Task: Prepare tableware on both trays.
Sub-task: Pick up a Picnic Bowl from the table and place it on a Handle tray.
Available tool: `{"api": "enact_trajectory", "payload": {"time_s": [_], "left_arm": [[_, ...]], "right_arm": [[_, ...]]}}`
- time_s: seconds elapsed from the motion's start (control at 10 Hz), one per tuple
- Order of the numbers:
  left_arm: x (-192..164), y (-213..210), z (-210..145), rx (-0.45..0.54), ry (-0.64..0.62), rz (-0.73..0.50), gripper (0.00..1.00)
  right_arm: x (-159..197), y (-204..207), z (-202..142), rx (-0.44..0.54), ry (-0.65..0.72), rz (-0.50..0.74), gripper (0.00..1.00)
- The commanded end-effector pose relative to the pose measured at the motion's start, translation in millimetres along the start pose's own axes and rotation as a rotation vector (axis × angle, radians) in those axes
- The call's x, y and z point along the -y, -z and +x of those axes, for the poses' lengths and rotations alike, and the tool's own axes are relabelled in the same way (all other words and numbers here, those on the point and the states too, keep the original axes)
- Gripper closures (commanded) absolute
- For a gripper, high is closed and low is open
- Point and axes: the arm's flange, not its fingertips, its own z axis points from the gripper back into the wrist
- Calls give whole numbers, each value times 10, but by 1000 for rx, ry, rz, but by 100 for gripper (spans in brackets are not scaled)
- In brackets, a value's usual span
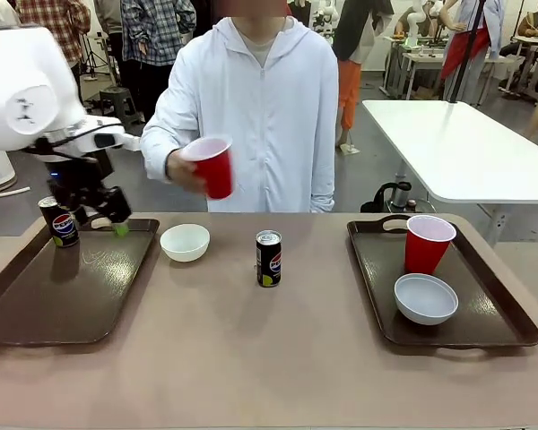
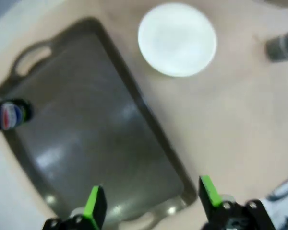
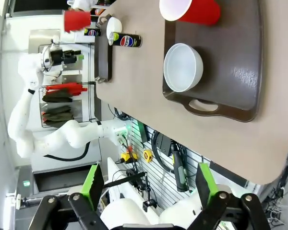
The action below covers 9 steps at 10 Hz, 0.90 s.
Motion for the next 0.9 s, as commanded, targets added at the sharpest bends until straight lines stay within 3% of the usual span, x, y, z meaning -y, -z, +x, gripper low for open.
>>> {"api": "enact_trajectory", "payload": {"time_s": [0.0, 0.1, 0.2, 0.4, 0.8], "left_arm": [[-172, -569, -1109, -24, 128, -67, 0], [-288, -707, -1516, -33, 123, -132, 0], [-337, -705, -1680, -15, 105, -181, 0], [-376, -640, -1654, 40, 66, -209, 0], [-418, -635, -1622, 57, 44, -204, 0]], "right_arm": [[-31, -28, -29, 4, 2, 10, 0], [-31, -28, -29, 4, 2, 10, 0], [-31, -28, -29, 4, 2, 10, 0], [-31, -28, -29, 4, 2, 10, 0], [-31, -28, -29, 4, 2, 10, 0]]}}
